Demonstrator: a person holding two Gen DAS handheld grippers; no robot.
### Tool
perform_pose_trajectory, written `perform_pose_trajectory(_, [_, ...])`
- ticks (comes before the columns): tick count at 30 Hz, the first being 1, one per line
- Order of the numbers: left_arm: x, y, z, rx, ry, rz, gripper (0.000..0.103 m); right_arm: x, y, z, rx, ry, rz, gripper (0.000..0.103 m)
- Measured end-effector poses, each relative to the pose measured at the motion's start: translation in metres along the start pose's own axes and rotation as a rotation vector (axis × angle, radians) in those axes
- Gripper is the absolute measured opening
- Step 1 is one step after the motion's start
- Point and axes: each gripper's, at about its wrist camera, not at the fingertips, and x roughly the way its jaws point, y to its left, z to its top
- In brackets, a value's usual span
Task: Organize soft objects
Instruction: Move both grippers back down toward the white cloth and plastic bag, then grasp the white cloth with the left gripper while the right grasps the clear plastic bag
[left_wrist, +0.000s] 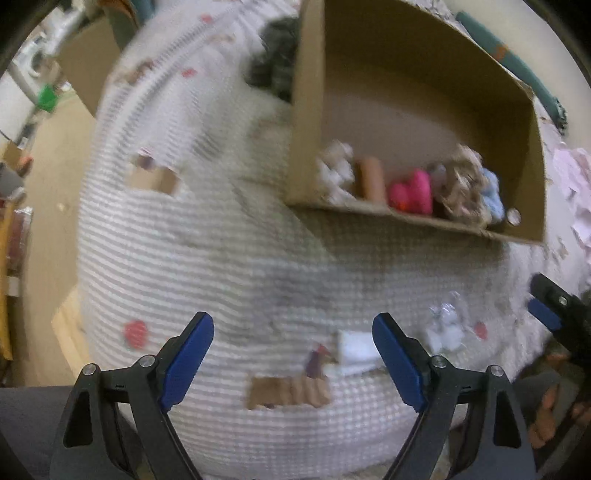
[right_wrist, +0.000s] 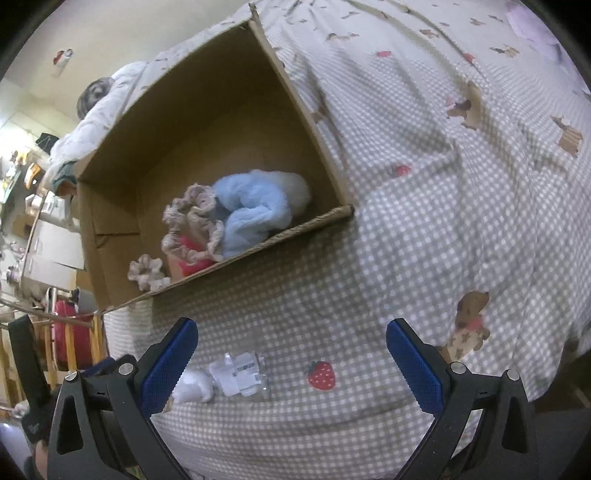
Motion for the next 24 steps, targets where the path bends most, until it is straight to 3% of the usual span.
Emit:
perform_pose_trajectory(3, [0.012,-0.009,-0.004,-0.001,0.052,-0.075,0.084,0.005,0.001,0.0,-0.003,0.016,-0.009,0.103])
perform_pose_trajectory(10, [0.037,-0.016,-0.006,-0.028,0.131,-0.085,0.055,0.007,0.011,-0.001,-0.034,0.009,-0.014,0.103])
perform_pose_trajectory(14, [0.046,-0.016,-0.006,-0.066,0.165,-0.149,0.055,0.005,0.008,-0.002,-0.033,0.008,-0.021,0.103])
perform_pose_trajectory(24, [0.054,-0.058,-0.014,0.058,0.182,-0.228,0.054,0.009,0.012,-0.002,-0.056,0.015,-0.04,0.103])
